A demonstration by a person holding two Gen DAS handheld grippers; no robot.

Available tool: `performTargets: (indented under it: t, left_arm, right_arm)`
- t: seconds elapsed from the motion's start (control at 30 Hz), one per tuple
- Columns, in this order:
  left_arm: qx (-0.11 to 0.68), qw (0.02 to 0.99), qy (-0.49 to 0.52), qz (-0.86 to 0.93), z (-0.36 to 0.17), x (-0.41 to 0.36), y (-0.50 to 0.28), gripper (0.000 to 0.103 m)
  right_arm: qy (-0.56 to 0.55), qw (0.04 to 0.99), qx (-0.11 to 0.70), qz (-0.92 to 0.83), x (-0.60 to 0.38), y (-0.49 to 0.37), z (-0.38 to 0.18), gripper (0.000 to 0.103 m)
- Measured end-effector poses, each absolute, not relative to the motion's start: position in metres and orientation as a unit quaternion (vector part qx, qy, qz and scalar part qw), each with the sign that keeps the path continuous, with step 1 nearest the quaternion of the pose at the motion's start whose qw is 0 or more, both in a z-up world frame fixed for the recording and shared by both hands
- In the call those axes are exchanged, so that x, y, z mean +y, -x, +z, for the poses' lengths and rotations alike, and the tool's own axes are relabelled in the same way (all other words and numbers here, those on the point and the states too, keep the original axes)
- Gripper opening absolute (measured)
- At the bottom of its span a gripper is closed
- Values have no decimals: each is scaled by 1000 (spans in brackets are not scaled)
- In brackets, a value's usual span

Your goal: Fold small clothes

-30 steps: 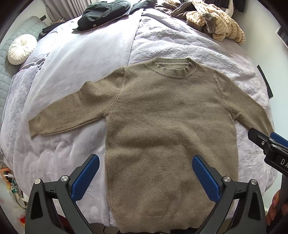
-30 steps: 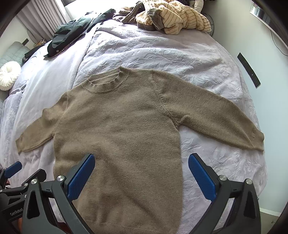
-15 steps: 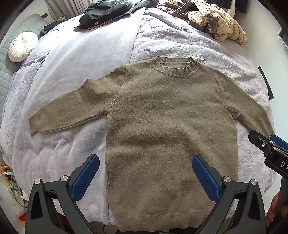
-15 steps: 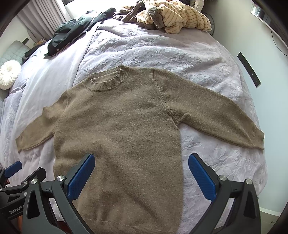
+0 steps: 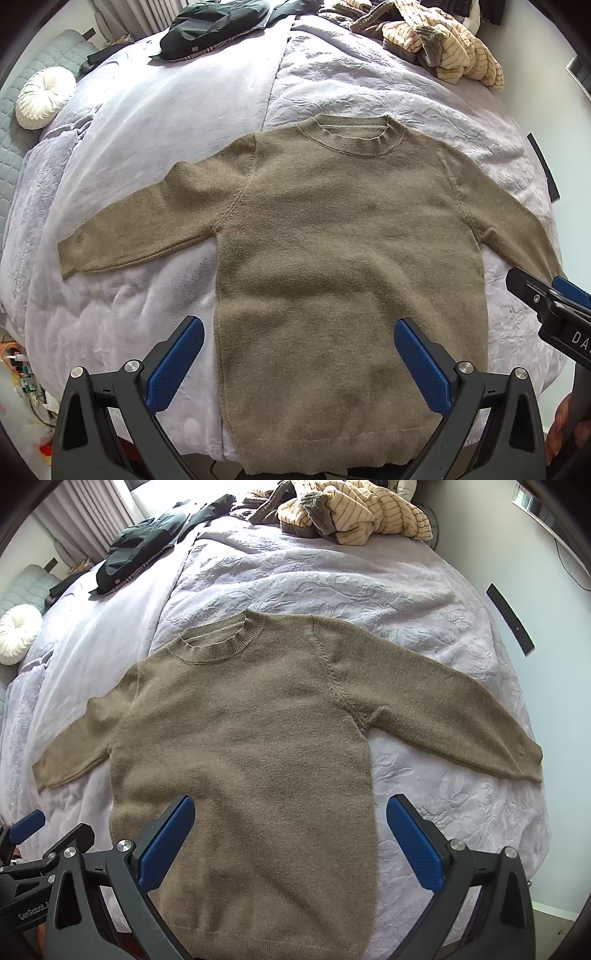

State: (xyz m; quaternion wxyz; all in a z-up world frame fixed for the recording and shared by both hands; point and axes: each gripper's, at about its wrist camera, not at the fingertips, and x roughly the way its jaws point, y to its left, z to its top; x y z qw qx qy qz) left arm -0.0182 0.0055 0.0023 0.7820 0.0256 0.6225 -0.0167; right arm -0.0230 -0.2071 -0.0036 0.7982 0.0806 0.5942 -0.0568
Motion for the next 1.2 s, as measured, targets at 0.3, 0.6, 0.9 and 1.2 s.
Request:
performTargets:
  t: [0.3,0.6,0.9,1.2]
  left_arm:
    - [620,784,-22,-15,3,5,21,103]
    - [620,784,-15,-15,5,12,18,103]
    - [621,784,-13,-16,5,13,18,103]
    - [620,784,-12,-16,4,13,18,103]
  right_arm:
    - [-82,798,594,-56,-207,23,-3,103]
    - [-81,797,595,-54,-204,25,-1,103]
    - [-78,793,602,-57,-204,24,0,103]
    - [-77,791,605,-58,-204,23,-1,103]
